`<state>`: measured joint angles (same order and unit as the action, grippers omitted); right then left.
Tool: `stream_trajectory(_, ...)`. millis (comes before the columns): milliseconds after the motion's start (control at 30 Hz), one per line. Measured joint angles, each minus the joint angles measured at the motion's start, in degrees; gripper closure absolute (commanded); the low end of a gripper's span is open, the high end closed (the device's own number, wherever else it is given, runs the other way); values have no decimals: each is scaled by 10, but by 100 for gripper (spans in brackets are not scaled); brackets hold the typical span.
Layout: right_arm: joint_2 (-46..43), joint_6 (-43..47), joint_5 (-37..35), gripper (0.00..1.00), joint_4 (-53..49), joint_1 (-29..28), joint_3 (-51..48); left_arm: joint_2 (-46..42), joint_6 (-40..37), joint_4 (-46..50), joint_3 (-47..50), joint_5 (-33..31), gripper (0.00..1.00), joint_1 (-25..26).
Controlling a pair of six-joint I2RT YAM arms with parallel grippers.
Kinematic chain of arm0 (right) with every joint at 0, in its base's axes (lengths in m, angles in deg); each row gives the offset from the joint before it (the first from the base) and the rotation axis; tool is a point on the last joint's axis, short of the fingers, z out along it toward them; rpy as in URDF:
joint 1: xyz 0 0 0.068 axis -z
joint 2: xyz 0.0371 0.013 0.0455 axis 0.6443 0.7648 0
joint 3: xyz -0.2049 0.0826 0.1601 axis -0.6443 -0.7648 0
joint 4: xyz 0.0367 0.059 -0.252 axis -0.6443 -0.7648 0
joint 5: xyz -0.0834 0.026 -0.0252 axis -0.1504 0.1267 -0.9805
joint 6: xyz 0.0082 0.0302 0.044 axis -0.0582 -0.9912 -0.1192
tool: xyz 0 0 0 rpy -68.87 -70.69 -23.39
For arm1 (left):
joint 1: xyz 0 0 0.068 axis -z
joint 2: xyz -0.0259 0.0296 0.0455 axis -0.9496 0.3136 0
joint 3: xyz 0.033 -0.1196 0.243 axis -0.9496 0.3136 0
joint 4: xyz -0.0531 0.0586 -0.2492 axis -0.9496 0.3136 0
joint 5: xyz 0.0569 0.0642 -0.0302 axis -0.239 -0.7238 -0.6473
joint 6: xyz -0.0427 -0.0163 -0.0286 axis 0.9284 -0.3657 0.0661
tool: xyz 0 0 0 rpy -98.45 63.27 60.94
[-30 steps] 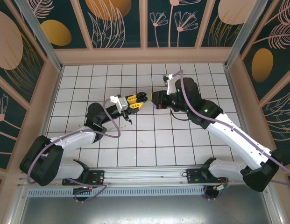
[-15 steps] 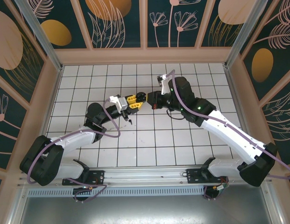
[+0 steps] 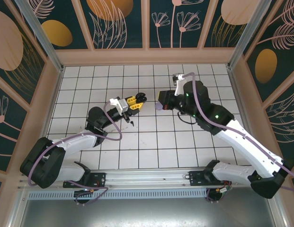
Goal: Insert wireless bluetooth earbuds into charging case
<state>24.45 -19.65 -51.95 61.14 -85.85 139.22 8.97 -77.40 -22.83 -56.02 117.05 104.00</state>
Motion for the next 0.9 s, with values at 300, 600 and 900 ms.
stream_trajectory(300, 76, 2, 8, 50, 2, 3, -111, -19, 0, -13, 15, -62, 100, -8)
stream_trajectory(600, 218, 10, 42, 40, 56, 1, -157, -47, 46, -42, 22, -105, 100, -83)
stream_trajectory(900, 379, 36, 43, 38, 64, -29, -60, -54, 85, -52, 23, -163, 100, -122)
